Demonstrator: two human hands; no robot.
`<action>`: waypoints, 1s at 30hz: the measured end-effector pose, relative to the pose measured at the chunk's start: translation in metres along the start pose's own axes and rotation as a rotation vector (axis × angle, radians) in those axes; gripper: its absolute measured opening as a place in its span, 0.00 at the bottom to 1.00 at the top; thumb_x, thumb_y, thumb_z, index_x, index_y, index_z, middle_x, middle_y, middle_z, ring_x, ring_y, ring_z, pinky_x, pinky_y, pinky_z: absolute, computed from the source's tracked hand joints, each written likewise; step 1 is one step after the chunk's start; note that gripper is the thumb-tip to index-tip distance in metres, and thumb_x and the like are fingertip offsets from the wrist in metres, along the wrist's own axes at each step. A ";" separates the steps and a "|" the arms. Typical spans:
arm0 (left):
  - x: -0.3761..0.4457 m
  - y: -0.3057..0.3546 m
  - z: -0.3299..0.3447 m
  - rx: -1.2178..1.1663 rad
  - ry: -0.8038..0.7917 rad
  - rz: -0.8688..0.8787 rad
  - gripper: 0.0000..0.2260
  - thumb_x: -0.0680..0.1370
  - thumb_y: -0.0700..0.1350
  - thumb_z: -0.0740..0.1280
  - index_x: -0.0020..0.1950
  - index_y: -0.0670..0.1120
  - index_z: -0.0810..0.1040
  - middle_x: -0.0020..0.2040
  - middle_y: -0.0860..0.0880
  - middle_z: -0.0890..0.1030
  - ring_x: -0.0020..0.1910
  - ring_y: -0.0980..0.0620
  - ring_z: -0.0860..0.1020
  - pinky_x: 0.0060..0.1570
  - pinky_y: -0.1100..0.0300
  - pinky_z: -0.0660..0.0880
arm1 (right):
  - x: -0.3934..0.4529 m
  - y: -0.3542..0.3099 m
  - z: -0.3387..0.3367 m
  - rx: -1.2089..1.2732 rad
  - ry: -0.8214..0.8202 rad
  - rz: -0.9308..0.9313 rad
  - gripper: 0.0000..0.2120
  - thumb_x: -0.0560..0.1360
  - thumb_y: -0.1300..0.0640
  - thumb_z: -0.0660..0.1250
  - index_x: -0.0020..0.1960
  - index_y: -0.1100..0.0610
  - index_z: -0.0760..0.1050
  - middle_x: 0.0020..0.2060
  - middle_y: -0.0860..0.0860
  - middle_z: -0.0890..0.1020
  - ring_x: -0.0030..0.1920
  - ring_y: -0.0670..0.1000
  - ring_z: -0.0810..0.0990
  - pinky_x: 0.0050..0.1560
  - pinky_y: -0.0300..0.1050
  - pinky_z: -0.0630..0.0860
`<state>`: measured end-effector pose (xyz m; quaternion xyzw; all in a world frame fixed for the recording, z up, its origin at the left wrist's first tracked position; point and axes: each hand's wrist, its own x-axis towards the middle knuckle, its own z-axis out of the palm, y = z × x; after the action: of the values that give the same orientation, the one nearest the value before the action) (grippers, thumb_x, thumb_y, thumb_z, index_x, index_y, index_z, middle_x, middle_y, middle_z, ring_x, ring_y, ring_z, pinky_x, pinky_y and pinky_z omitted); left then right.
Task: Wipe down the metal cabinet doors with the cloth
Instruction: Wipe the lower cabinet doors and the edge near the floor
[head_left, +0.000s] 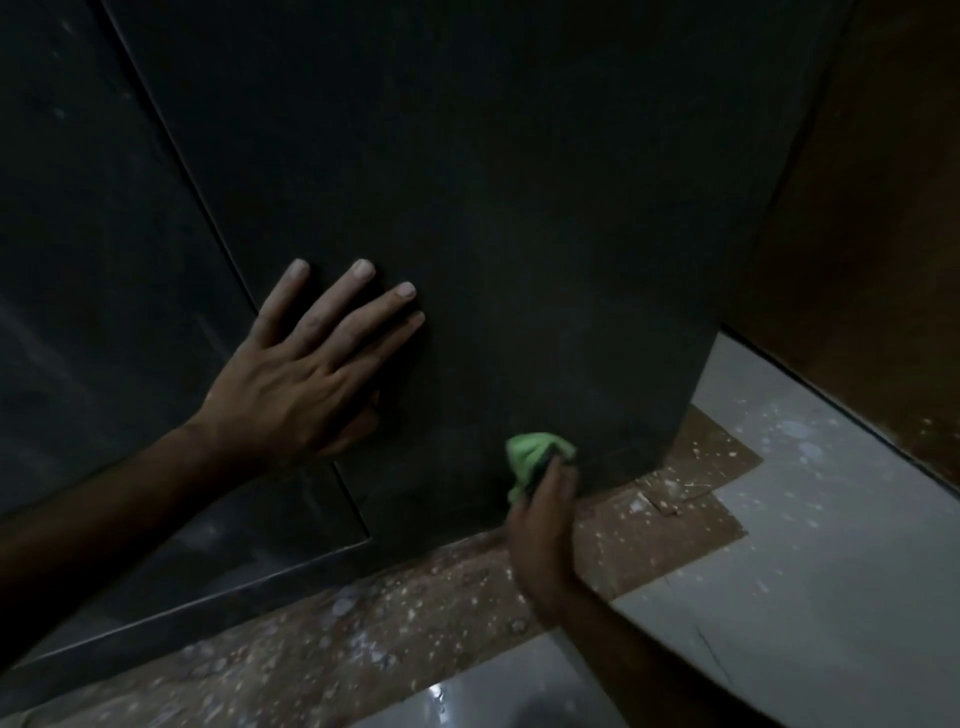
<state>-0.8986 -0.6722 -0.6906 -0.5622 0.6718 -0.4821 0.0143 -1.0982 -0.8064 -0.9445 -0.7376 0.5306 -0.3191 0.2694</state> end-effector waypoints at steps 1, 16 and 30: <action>-0.001 0.000 0.000 -0.005 0.003 -0.001 0.35 0.80 0.57 0.62 0.85 0.45 0.59 0.86 0.43 0.56 0.85 0.38 0.53 0.81 0.35 0.44 | -0.016 0.007 0.013 -0.063 -0.106 -0.060 0.37 0.77 0.57 0.70 0.80 0.54 0.55 0.75 0.58 0.63 0.67 0.57 0.74 0.66 0.53 0.76; -0.002 0.000 0.005 0.021 0.019 0.005 0.35 0.81 0.58 0.61 0.85 0.45 0.59 0.86 0.43 0.56 0.85 0.39 0.53 0.81 0.35 0.43 | 0.025 0.050 -0.005 0.364 -0.042 0.292 0.32 0.78 0.63 0.69 0.77 0.48 0.61 0.70 0.53 0.74 0.67 0.55 0.76 0.67 0.57 0.76; -0.002 -0.001 0.008 0.045 0.015 0.012 0.35 0.81 0.59 0.60 0.85 0.46 0.60 0.86 0.44 0.56 0.85 0.39 0.53 0.81 0.36 0.42 | 0.058 0.075 -0.014 0.586 0.018 0.623 0.30 0.78 0.68 0.67 0.76 0.52 0.64 0.64 0.54 0.78 0.65 0.60 0.78 0.62 0.62 0.79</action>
<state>-0.8925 -0.6751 -0.6949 -0.5539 0.6644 -0.5012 0.0247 -1.1413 -0.8850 -0.9801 -0.4317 0.6172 -0.3663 0.5464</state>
